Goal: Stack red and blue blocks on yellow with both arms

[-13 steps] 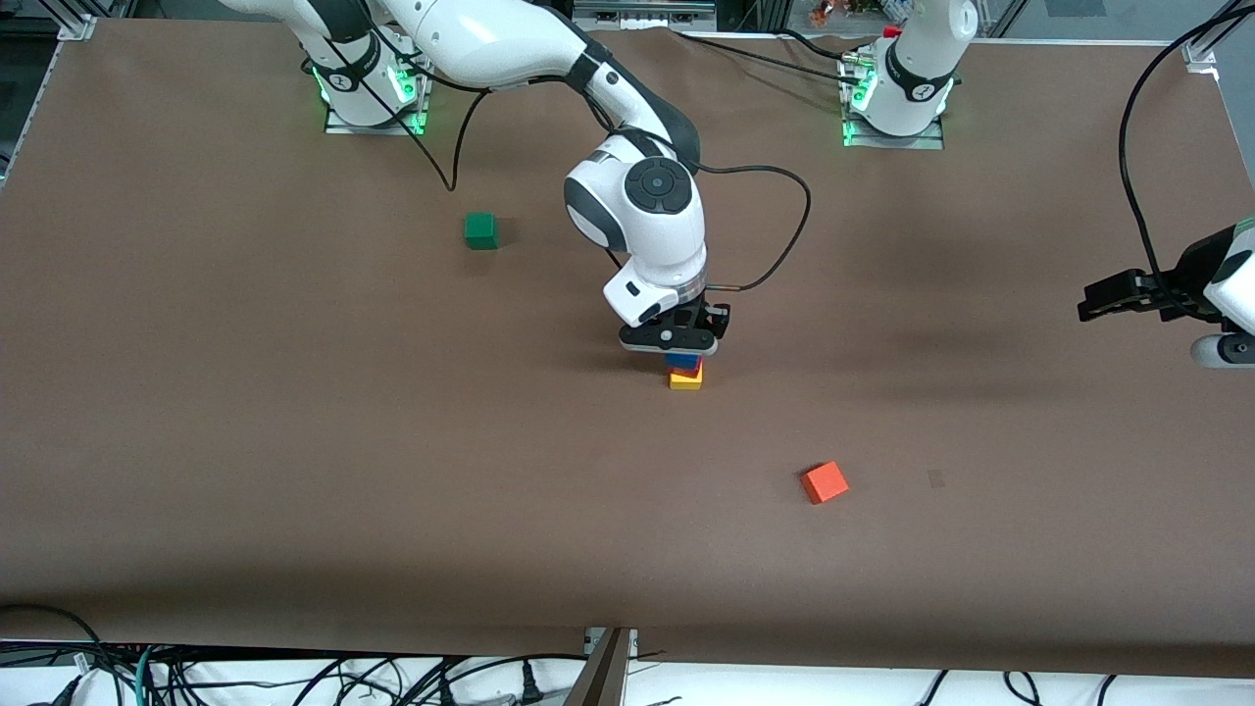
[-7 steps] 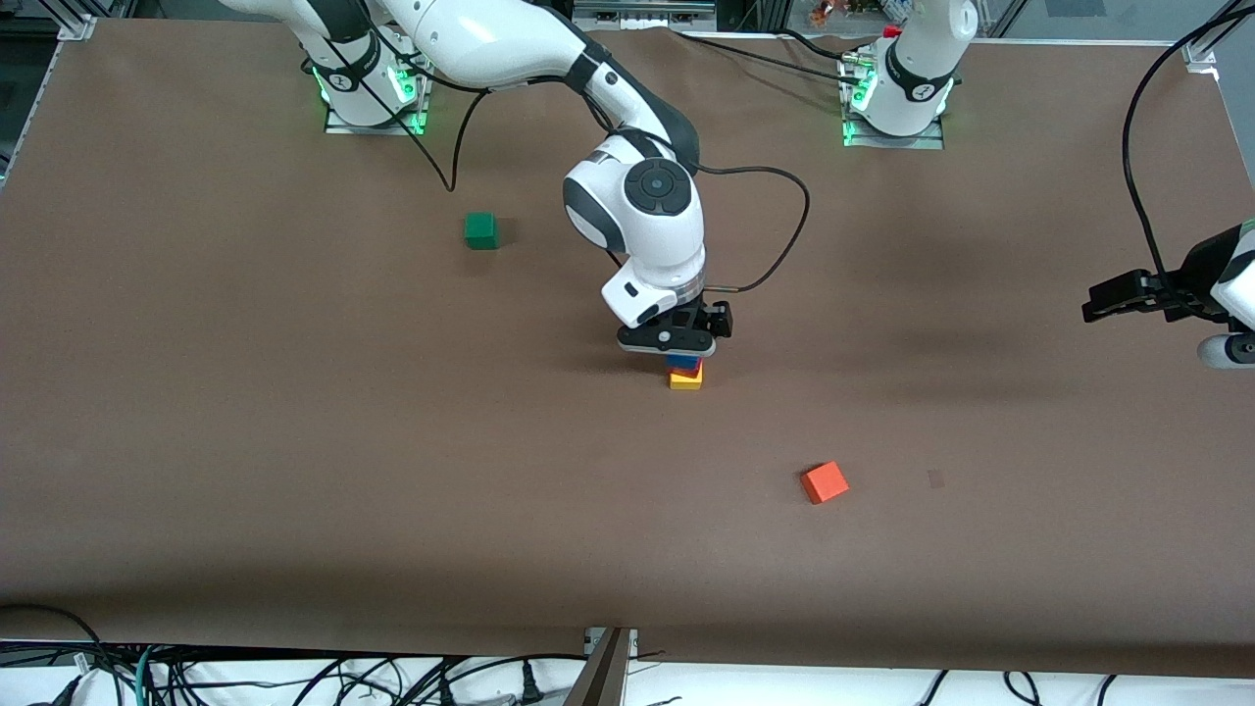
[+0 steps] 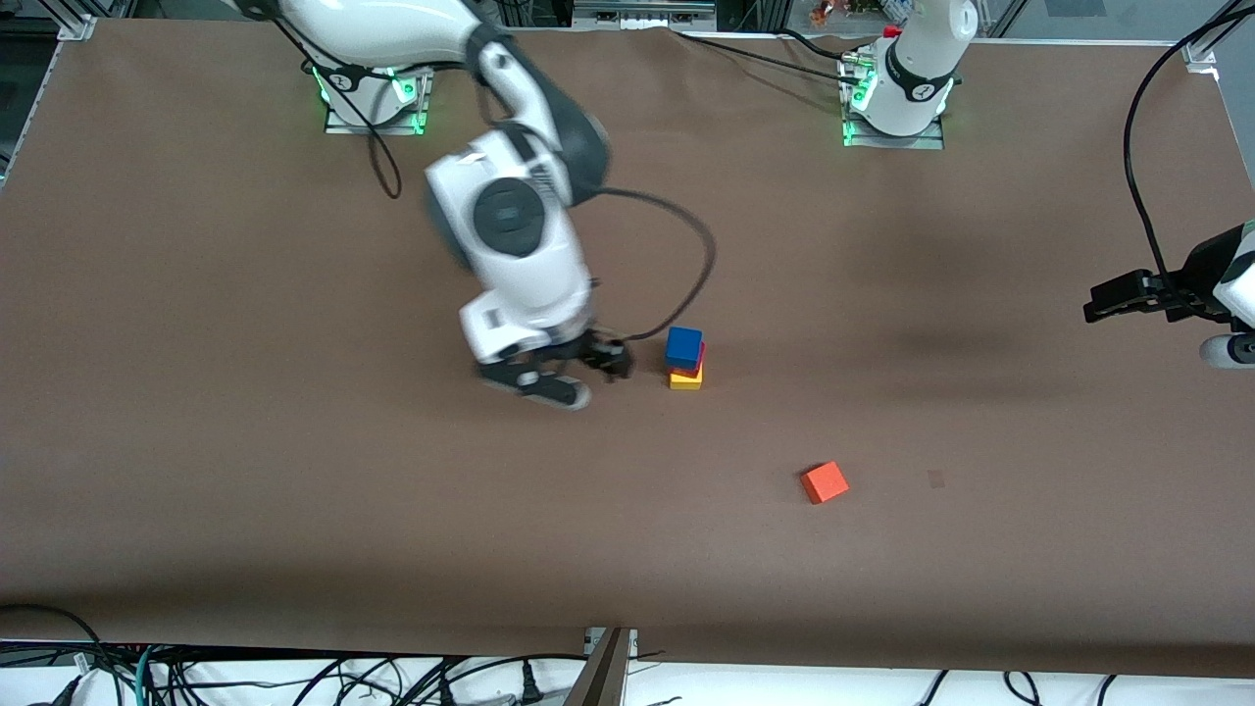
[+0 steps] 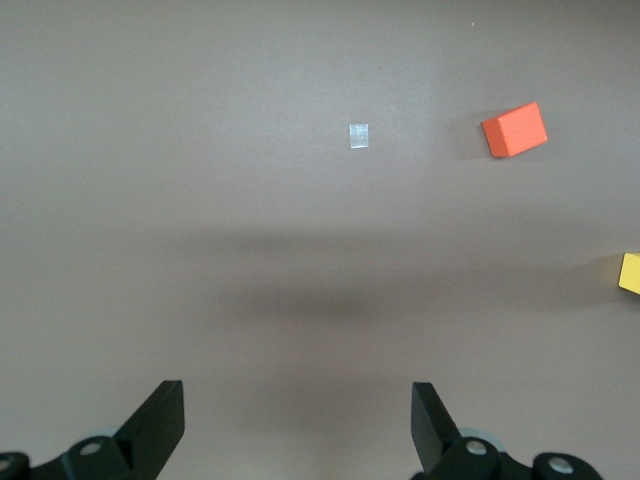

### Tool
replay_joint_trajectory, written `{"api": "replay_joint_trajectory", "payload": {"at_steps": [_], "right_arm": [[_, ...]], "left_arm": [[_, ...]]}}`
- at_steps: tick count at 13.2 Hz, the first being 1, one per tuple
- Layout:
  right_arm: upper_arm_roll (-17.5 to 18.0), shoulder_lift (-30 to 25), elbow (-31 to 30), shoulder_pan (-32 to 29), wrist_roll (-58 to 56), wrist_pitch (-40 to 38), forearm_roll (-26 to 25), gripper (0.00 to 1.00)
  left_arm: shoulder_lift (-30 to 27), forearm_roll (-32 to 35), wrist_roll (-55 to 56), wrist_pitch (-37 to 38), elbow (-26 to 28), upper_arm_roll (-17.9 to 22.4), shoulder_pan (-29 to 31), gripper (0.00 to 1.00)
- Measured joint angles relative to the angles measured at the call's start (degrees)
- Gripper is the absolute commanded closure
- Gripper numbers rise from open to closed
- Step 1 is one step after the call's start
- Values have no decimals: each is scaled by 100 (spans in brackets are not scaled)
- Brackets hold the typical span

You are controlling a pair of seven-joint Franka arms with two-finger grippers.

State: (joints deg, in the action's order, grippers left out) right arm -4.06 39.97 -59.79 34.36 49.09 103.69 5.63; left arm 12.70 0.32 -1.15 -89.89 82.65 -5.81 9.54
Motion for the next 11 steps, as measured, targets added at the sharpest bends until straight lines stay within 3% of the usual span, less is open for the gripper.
{"api": "replay_joint_trajectory", "payload": {"at_steps": [2,4,8,11], "right_arm": [[0,-366,-169,-539,-655,-359,118,0],[0,-903,-785,-894,-1088,-356,143,0],[-273,-2177,-2295,-1014,-1800,-348,143,0],[-376,-2869,-2964,-1313,-2512,-442,124,0]], "left_arm": [[0,0,-1,0,-1,-1,1,0],[0,0,-1,0,-1,-1,1,0],[0,-1,-2,-1,-2,-2,1,0],[0,-1,-2,-1,-2,-4,1,0]]}}
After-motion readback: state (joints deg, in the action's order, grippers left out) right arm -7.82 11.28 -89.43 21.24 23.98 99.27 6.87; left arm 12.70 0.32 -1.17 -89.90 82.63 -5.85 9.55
